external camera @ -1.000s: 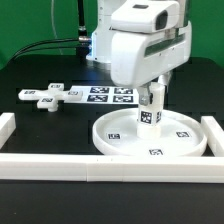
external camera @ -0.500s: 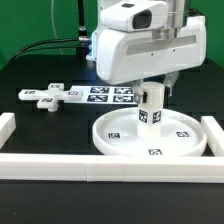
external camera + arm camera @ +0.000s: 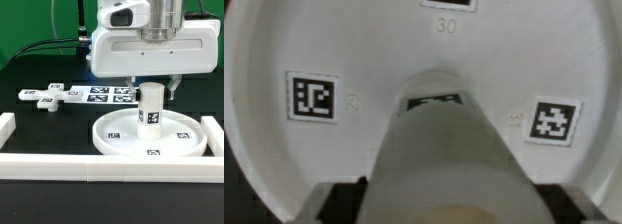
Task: Assemble round table
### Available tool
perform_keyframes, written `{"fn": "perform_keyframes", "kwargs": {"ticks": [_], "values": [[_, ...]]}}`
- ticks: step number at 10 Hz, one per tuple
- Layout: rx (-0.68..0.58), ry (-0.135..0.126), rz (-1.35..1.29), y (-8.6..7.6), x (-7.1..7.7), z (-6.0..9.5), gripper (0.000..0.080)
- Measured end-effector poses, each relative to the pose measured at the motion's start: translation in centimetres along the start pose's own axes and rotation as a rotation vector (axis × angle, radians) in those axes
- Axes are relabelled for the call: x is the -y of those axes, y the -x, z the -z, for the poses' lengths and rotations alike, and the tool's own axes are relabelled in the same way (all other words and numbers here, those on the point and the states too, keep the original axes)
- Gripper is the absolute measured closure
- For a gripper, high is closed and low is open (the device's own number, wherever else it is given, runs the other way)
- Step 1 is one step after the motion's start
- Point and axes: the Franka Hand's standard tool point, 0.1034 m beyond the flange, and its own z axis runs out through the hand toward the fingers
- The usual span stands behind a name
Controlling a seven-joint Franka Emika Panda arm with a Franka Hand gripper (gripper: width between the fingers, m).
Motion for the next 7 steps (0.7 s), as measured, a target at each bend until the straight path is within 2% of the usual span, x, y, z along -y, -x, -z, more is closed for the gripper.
{"fn": "perform_keyframes", "kwargs": {"ticks": [4,5,6,7], "values": [[0.001,-0.012,-0.218,0.01,-0.13,-0.02,0.039],[0.004,-0.029,-0.339,-0.02,-0.26,0.0,0.039],[0.004,-0.029,-0.36,-0.01,-0.13,-0.02,0.0315],[0.004,-0.03,-0.356,0.0,-0.1,-0.03,0.0315]]}}
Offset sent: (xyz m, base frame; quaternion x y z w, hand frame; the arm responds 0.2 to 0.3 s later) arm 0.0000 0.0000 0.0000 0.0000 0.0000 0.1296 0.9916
